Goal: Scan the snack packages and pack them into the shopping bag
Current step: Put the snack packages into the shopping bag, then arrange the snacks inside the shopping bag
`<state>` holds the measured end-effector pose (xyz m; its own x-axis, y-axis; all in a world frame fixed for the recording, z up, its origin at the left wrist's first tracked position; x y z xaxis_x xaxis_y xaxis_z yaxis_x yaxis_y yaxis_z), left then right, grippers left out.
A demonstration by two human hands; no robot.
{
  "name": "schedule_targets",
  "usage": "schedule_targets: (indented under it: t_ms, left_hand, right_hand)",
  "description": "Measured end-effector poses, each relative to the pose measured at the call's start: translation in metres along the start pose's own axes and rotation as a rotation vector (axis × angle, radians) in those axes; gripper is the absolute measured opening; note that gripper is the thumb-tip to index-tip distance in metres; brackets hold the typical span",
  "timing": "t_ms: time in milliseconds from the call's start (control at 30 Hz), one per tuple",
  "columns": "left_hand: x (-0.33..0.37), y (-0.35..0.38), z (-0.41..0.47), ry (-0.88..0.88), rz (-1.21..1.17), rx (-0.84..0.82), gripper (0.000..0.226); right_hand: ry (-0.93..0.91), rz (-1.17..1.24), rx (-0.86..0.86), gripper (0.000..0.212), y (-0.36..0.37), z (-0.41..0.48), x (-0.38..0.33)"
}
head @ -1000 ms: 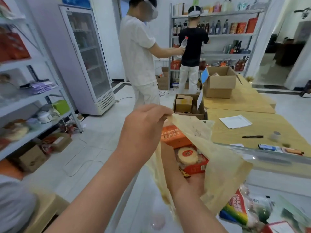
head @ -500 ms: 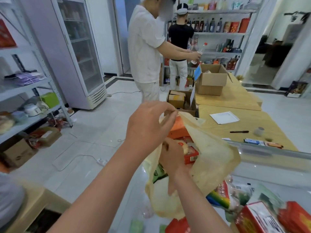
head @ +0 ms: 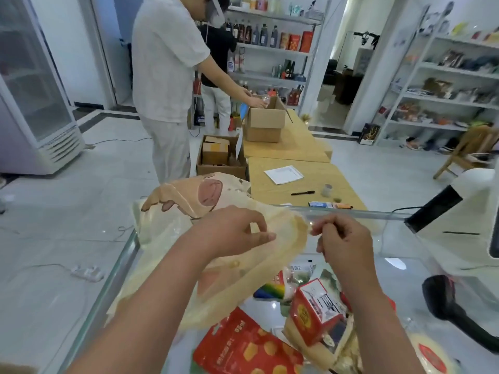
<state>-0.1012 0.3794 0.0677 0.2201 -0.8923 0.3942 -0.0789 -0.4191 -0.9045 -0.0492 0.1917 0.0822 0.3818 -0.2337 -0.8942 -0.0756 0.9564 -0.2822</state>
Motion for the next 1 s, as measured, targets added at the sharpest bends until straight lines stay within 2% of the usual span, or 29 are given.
schedule_targets:
  t_ms: [167,267,300,433,500,533,633,667,767,867,933,1000]
  left_hand:
    - [0.054,0.021,0.019,0.082,-0.091,0.062,0.022]
    - [0.087,0.046,0.033,0.091,-0.096,0.012,0.021]
    - [0.097,0.054,0.037,0.083,-0.089,-0.007,0.020]
    - [0.125,0.074,0.050,0.029,0.000,-0.059,0.023]
    - [0.134,0.081,0.056,-0.013,0.050,-0.093,0.027]
    - [0.138,0.083,0.058,-0.035,0.076,-0.102,0.029]
    - [0.147,0.088,0.063,-0.099,0.098,-0.098,0.031]
    - [0.151,0.090,0.064,-0.117,0.094,-0.091,0.032]
    - [0.161,0.096,0.066,-0.155,0.102,-0.074,0.033]
    - [0.172,0.106,0.068,-0.172,0.084,-0.096,0.036]
    - [0.181,0.108,0.073,-0.169,0.024,-0.132,0.045]
    - [0.192,0.107,0.077,-0.128,-0.138,-0.198,0.062]
  right_hand:
    - [0.113,-0.202,-0.076,0.029,-0.045,0.015,0.060]
    - [0.191,-0.444,-0.275,0.018,-0.063,0.015,0.109]
    - [0.229,-0.520,-0.372,0.027,-0.066,0.012,0.126]
    - [0.338,-0.780,-0.719,0.097,-0.080,0.001,0.194]
    - [0.356,-0.817,-0.816,0.112,-0.081,-0.003,0.219]
    - [0.335,-0.815,-0.850,0.108,-0.079,-0.005,0.226]
    - [0.250,-0.748,-0.873,0.069,-0.075,-0.003,0.233]
    - [0.240,-0.702,-0.868,0.062,-0.076,0.000,0.233]
    - [0.241,-0.511,-0.809,0.057,-0.088,0.010,0.223]
    - [0.246,-0.280,-0.677,0.049,-0.105,0.022,0.202]
    - [0.267,-0.126,-0.625,0.049,-0.115,0.028,0.187]
    - [0.293,0.020,-0.608,0.053,-0.124,0.032,0.172]
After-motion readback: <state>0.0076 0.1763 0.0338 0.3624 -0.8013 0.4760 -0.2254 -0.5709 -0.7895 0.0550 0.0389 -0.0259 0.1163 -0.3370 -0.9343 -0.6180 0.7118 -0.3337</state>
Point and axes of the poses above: each hand's wrist, its own z-axis towards the middle knuckle, its own y-axis out of the palm, x = y × z, the point moved 9 cm from there along z, towards the middle knuckle, and after that the axes turned 6 degrees about -y, right-handed, at the moved point
